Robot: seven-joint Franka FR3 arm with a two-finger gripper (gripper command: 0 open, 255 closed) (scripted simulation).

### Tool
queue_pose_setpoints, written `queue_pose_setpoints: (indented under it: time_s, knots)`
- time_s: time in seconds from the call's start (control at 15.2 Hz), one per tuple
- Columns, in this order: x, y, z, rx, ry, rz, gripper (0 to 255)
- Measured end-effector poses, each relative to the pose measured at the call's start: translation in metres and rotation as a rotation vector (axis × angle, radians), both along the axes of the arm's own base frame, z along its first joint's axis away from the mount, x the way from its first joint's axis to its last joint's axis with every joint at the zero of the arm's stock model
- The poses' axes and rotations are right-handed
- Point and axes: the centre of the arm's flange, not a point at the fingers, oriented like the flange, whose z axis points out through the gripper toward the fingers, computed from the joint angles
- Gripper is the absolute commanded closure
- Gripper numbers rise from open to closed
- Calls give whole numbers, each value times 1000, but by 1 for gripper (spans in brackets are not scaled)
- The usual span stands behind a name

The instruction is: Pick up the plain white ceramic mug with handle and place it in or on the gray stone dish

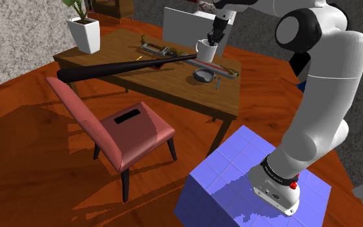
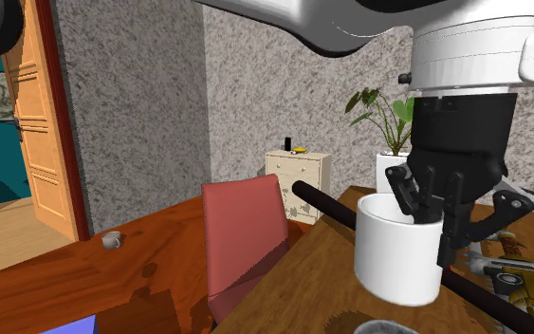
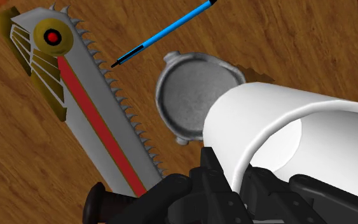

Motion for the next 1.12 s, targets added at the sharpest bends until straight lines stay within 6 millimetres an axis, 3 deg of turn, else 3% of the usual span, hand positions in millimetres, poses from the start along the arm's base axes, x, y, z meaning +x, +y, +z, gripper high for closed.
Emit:
queue_pose_setpoints:
  time_s: [0.13,0.26,1.12]
  knots:
    - [4,-21,0,0,0,0,255]
    - [5,-27,-5,0,0,1,255]
    - [6,-30,-72,0,1,2,255]
